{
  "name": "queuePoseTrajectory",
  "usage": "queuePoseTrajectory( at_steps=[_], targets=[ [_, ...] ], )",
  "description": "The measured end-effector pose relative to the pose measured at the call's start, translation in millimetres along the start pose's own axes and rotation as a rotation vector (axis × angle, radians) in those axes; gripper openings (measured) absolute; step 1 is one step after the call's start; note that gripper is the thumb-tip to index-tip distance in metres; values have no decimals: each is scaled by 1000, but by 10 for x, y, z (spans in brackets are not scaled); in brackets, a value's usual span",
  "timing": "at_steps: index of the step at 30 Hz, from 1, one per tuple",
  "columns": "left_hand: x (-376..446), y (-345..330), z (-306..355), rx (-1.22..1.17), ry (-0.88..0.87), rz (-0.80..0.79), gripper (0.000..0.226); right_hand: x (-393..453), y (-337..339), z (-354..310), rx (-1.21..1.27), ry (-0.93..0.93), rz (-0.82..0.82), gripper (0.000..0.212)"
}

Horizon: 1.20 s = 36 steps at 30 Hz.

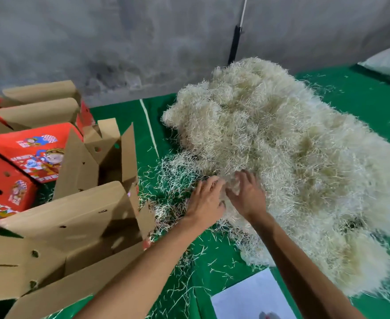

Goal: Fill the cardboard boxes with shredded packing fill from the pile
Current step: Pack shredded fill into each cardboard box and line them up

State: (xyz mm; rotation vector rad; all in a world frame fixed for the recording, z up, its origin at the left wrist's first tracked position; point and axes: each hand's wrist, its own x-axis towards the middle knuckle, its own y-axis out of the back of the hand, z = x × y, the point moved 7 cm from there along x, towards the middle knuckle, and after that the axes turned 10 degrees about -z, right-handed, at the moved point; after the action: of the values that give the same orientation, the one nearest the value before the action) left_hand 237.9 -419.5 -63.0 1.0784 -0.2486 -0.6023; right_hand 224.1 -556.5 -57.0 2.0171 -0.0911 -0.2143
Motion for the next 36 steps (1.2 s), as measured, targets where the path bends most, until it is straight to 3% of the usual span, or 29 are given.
queuePoseTrajectory(
  at_steps=[3, 7, 9, 11, 13, 14, 15, 17, 19, 21, 24, 26, 28, 33, 36],
  targets=[
    [320, -366, -34, -356, 288, -199, 110, 138, 13, 398, -94, -172, -100, 79],
    [596, -707, -35, -588, 459, -317, 133, 194, -65, 599, 80, -106, -113, 78],
    [759, -803, 13, -652, 420, -323, 124, 198, -111, 652, 159, -111, -151, 76],
    [881, -913, 62, -843, 433, -298, 89, 204, -98, 642, 263, -115, -146, 63],
    [902, -987, 31, -1232, 608, -195, 41, 238, -29, 585, 376, -79, -136, 35],
    [884, -996, 15, -1338, 682, -156, 43, 249, 6, 549, 405, -50, -142, 26],
    [890, -976, -21, -1370, 704, -129, 40, 256, 45, 505, 410, -13, -137, 24],
    [959, -769, -125, -1159, 630, -129, 34, 261, 132, 450, 410, 41, -74, 31],
    [999, -466, -278, -1027, 534, -92, 65, 281, 229, 463, 392, 36, 26, 36],
    [952, -42, -454, -1056, 512, 7, 74, 319, 277, 521, 368, -6, 90, 37],
    [783, 622, -753, -1174, 544, 165, 49, 347, 295, 577, 330, -54, 106, 41],
    [677, 962, -875, -1348, 521, 172, 34, 340, 312, 560, 324, -81, 105, 47],
    [538, 1224, -889, -1506, 474, 144, 32, 321, 347, 444, 319, -86, 114, 53],
    [183, 1539, -807, -1495, 467, 176, 58, 294, 383, -338, 330, 89, 85, 64],
    [-15, 1686, -754, -1503, 429, 269, 26, 249, 285, -808, 357, 182, 4, 83]
  ],
)
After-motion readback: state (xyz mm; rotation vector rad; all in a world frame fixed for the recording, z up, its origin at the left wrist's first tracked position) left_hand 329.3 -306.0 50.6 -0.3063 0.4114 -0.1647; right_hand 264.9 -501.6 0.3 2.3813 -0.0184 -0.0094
